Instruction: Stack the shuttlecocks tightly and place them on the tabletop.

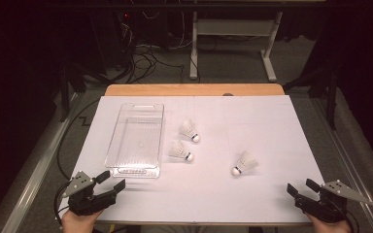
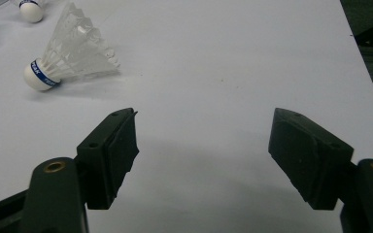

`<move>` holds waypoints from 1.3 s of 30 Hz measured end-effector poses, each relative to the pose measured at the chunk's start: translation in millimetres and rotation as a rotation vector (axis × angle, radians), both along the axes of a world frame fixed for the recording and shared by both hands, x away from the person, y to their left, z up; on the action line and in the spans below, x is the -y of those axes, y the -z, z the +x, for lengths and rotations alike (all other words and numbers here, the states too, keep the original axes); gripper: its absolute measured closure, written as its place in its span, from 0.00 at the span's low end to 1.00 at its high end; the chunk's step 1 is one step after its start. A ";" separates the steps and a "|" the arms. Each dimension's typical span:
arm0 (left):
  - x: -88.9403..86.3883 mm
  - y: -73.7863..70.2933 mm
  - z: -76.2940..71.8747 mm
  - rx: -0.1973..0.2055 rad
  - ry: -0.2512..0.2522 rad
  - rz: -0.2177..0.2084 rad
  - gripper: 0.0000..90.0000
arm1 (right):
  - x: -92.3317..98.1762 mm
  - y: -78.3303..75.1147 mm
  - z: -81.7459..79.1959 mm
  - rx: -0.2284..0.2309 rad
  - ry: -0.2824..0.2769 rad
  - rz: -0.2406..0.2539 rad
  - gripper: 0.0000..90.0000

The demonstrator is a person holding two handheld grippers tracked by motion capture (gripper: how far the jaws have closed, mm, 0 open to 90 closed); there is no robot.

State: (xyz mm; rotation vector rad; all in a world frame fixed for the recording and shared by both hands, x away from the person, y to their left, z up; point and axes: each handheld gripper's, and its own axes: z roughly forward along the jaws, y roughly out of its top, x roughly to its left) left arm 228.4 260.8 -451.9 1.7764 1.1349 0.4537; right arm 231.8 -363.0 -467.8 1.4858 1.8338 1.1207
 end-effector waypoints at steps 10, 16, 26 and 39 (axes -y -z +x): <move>15.2 -3.7 -0.3 0.002 0.045 -0.003 0.35 | 0.2 0.0 0.0 0.000 0.001 0.003 0.29; 23.3 -7.0 0.8 0.008 0.072 0.004 0.35 | 0.1 -0.1 -0.1 0.002 0.002 0.003 0.29; 29.0 -7.5 3.3 -0.008 0.087 -0.017 0.35 | 0.4 -0.1 -0.1 0.003 -0.001 0.007 0.29; 40.8 -8.6 9.2 -0.009 0.120 -0.002 0.35 | 0.6 0.2 0.1 0.000 -0.005 0.012 0.29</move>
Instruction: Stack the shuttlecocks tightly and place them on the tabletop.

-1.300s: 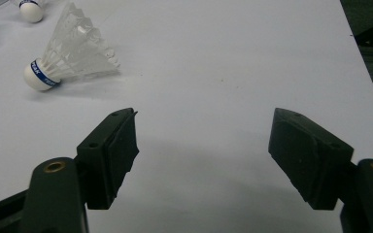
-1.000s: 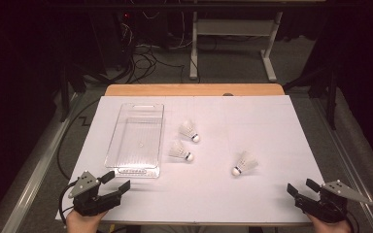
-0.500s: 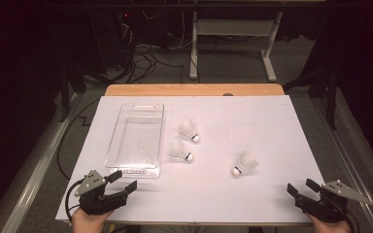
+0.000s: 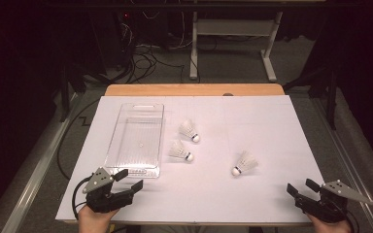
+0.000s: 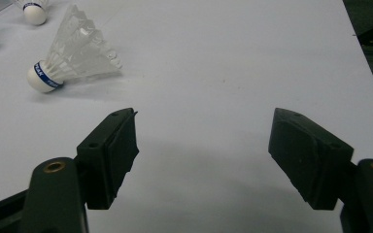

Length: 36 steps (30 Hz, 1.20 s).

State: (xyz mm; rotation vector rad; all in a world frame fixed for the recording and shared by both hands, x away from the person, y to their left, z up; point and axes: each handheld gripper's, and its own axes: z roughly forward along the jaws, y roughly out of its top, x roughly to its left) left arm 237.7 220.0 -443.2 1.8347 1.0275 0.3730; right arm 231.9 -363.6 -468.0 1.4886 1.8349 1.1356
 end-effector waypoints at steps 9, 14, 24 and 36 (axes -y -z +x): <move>6.6 -0.1 1.5 -0.001 0.018 0.008 0.35 | -0.1 0.0 0.0 0.002 -0.002 -0.001 0.29; 11.0 -0.5 2.0 0.000 0.027 0.008 0.35 | 0.0 -0.1 -0.2 0.004 -0.002 -0.002 0.29; 19.8 0.2 4.1 -0.001 0.049 0.014 0.35 | -0.1 -0.2 -0.2 0.005 -0.004 -0.002 0.29; 30.1 -0.2 7.1 -0.001 0.081 0.038 0.35 | -0.5 0.2 0.1 0.003 -0.011 -0.005 0.29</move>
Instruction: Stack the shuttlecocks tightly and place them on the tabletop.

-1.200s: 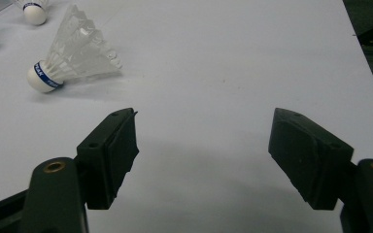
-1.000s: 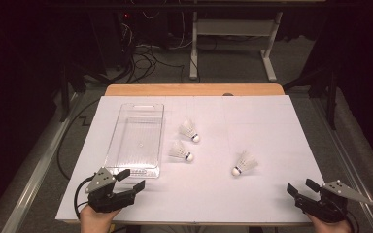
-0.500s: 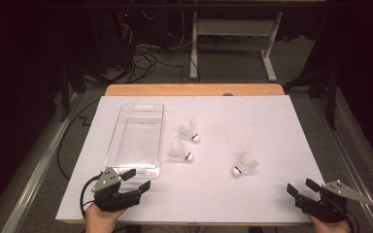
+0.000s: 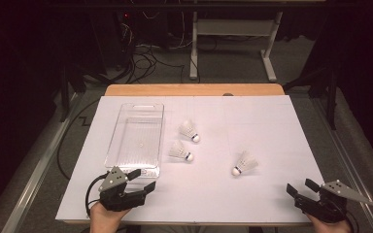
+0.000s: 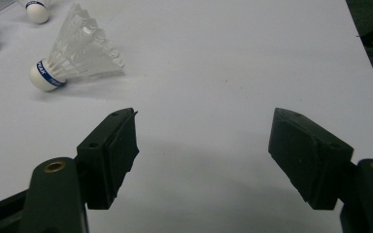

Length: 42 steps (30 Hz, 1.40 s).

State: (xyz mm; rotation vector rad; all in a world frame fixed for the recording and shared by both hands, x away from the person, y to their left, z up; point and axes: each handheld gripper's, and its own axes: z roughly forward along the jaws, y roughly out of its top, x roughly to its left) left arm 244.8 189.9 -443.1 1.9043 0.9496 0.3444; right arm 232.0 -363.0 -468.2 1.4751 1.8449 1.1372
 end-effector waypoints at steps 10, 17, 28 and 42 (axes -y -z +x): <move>9.2 -0.5 2.4 -0.005 0.022 0.014 0.35 | -0.5 0.2 0.1 -0.002 -0.003 -0.004 0.30; 17.0 -1.1 4.2 -0.004 0.042 0.014 0.35 | -0.9 0.5 0.3 -0.005 -0.007 -0.008 0.30; 27.0 -0.4 7.5 -0.009 0.059 0.023 0.35 | -0.8 0.5 0.3 -0.004 -0.006 -0.006 0.30; 40.5 1.6 10.9 -0.012 0.072 0.033 0.35 | -0.9 0.1 0.0 0.003 -0.009 -0.005 0.30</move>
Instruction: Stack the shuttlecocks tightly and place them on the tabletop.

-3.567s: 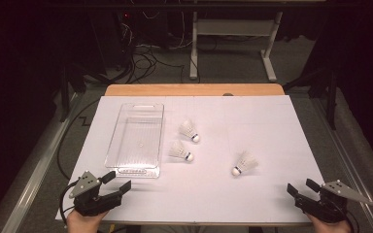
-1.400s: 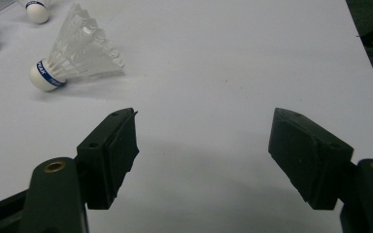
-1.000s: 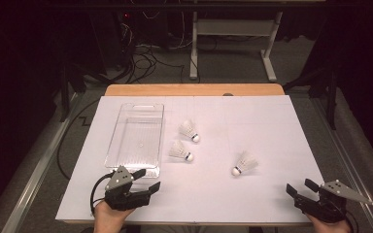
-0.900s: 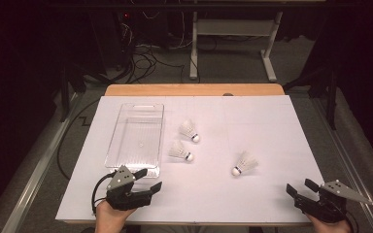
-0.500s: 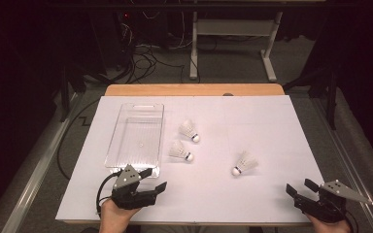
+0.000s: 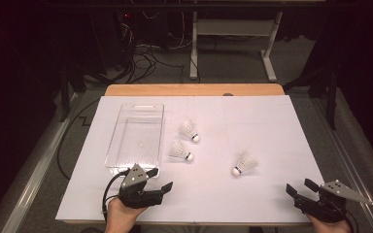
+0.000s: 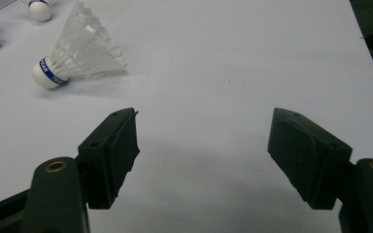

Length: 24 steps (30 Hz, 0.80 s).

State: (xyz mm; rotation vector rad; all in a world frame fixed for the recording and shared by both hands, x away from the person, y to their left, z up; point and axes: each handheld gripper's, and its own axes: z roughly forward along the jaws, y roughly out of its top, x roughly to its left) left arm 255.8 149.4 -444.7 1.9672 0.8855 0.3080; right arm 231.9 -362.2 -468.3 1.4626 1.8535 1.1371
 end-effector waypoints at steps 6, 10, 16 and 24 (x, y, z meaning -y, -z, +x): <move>5.5 0.4 1.2 -0.001 0.007 0.004 0.35 | -0.1 -0.1 -0.1 0.003 -0.003 -0.002 0.30; 9.2 -0.2 2.7 -0.001 0.010 0.006 0.36 | -0.1 -0.2 -0.2 0.004 -0.004 -0.002 0.30; 14.3 -0.6 5.8 -0.004 0.010 0.003 0.36 | -0.2 -0.2 -0.2 0.004 -0.006 -0.002 0.30; 20.1 -0.7 10.2 -0.006 0.010 0.005 0.36 | -0.3 -0.5 -0.4 0.006 -0.011 0.005 0.30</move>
